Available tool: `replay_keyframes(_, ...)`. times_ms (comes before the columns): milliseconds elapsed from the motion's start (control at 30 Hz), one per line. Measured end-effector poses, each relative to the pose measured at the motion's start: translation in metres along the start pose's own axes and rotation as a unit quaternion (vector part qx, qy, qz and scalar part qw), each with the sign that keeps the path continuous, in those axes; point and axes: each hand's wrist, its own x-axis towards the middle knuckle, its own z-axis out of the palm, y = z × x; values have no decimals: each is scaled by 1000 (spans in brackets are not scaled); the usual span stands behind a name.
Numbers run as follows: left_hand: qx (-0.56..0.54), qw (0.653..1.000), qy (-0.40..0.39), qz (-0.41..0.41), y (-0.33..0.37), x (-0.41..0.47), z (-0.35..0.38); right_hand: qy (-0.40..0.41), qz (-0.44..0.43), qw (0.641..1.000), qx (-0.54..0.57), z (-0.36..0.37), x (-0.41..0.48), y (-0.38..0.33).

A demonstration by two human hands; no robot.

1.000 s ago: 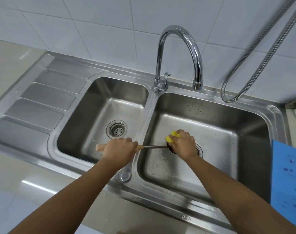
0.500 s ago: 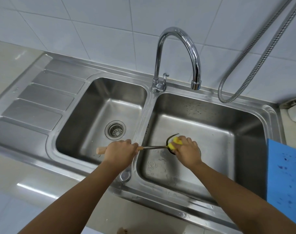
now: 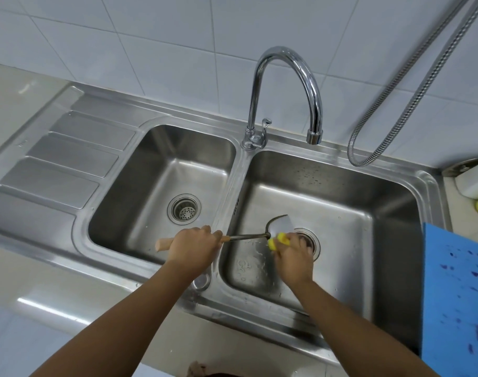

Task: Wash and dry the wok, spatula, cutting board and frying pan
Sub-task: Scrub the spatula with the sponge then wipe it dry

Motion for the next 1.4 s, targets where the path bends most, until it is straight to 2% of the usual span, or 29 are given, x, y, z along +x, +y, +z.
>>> replay_keyframes(67,-5,1000,-4,-3,0,-2,-2,-2,13,999,32,1,0,5)
replay_keyframes(200,-18,1000,3,-15,4,-7,-1,13,141,988,60,-3,3,-3)
replay_keyframes(333,-3,1000,-9,-10,1,-4,0,0,85,994,74,6,-4,-24)
replay_keyframes(367,-8,1000,-14,-11,1,-4,0,-6,94,992,86,4,-1,-17)
replay_keyframes(467,-20,1000,-6,-12,3,-6,3,-2,225,961,159,-10,18,-2)
replay_keyframes(500,-22,1000,0,-14,3,-6,3,2,243,955,169,-14,23,-6)
replay_keyframes(600,-36,999,6,-17,1,-7,4,-10,146,970,196,-22,26,-38)
replay_keyframes(733,-71,997,-2,-33,2,-8,8,-29,11,949,313,-33,4,-76)
replay_keyframes(800,-84,995,-2,-50,2,-8,12,-38,-64,943,324,-40,-3,-81)
replay_keyframes(867,-90,994,-1,-54,1,-10,14,-25,-52,952,300,-39,4,-75)
replay_keyframes(967,-105,993,5,-50,1,-10,14,-14,79,959,270,-37,14,-66)
replay_keyframes(1000,-109,993,3,-50,1,-9,14,-7,76,962,263,-37,10,-72)
replay_keyframes(1133,-117,991,-6,-58,1,-10,17,-1,-65,960,271,-35,-13,-88)
replay_keyframes(1167,-118,991,-4,-58,0,-10,17,4,-56,964,262,-35,-9,-82)
replay_keyframes(1267,-118,992,-1,-52,-1,-10,14,4,50,976,211,-39,7,-65)
replay_keyframes(1300,-113,992,-2,-47,-1,-10,12,-14,52,982,180,-41,9,-64)
replay_keyframes(1367,-103,994,-2,-34,-2,-10,12,-41,4,992,117,-46,14,-59)
replay_keyframes(1400,-102,994,-6,-29,-3,-9,12,-31,-13,995,93,-51,19,-54)
